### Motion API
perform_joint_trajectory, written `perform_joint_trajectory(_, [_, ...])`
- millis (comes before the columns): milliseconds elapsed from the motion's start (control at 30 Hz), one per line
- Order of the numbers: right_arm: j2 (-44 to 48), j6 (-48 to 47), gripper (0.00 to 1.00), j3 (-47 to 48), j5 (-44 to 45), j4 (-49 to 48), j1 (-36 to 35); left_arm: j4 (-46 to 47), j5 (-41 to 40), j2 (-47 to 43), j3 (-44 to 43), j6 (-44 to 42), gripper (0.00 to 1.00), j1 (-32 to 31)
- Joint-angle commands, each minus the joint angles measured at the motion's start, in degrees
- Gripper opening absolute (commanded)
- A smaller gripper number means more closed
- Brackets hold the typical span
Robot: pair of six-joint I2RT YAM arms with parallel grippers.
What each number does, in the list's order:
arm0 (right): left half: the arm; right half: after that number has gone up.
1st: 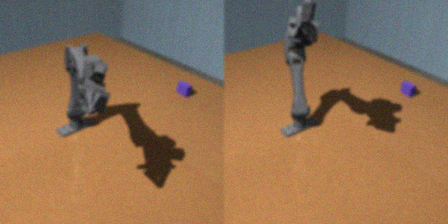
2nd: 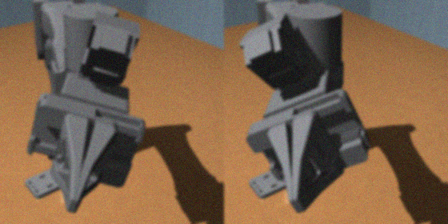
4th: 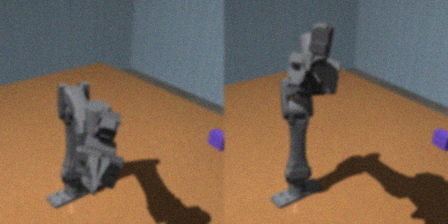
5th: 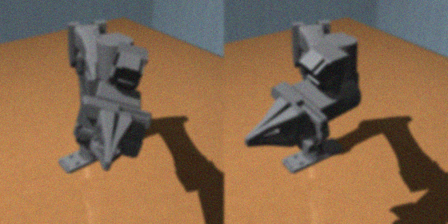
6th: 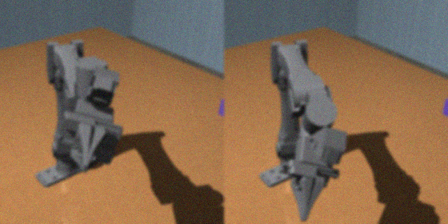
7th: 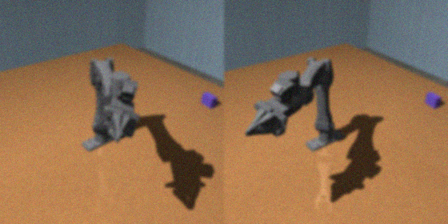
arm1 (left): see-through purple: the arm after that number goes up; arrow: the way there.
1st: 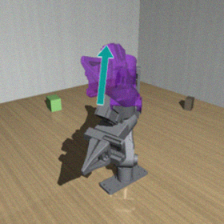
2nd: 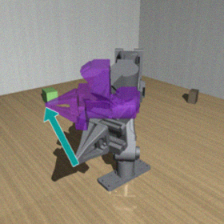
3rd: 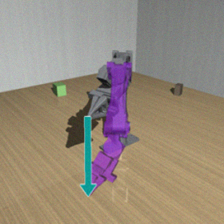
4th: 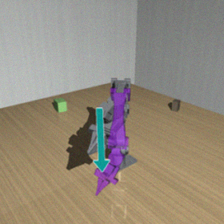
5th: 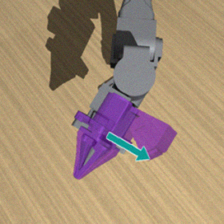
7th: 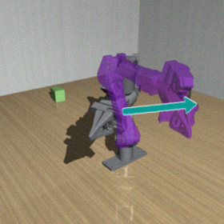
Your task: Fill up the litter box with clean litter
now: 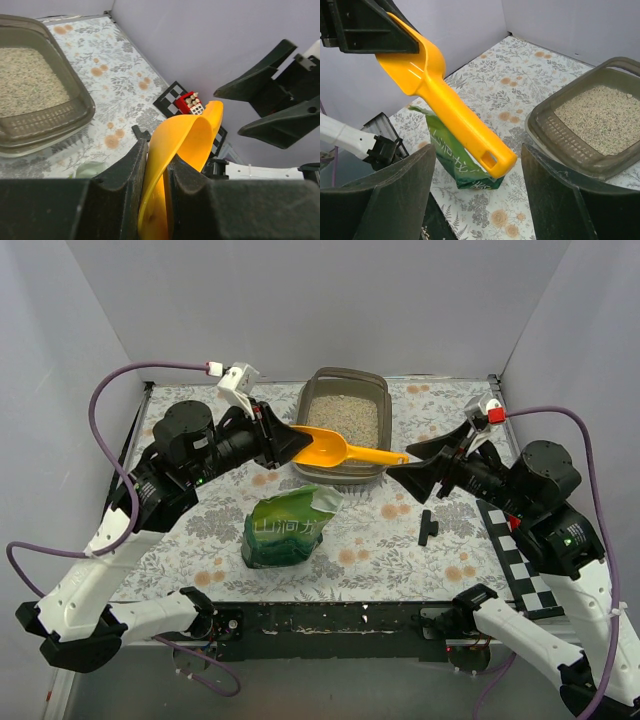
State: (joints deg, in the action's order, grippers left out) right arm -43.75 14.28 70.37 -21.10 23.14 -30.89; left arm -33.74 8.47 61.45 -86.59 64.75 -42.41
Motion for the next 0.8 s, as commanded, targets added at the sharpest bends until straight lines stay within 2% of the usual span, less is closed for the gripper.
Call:
perform_joint_trajectory(0, [1.91,4.51,0.77,0.12,-0.16,-4.31,-0.13,5.08,6.73,-0.37,0.54,4.06,0.0,0.31])
perform_joint_trajectory(133, [0.68,9.78,0.78,0.74,-3.15,-9.15,-0.22,7.62,9.11,-0.98,1.85,4.42,0.0,0.31])
perform_joint_trajectory(400, [-0.72,24.2,0.78,-4.62,-8.69,-24.8,-0.13,13.42,10.07,-1.42,4.06,3.63,0.0,0.31])
perform_joint_trajectory(633, [-2.39,25.44,0.78,-4.01,-6.67,-26.3,-0.13,17.12,12.62,0.6,3.97,3.1,0.0,0.84])
perform_joint_trajectory(767, [-3.45,28.16,0.78,-5.5,-8.07,-30.24,-0.13,19.58,16.13,1.92,5.19,3.97,0.0,4.43])
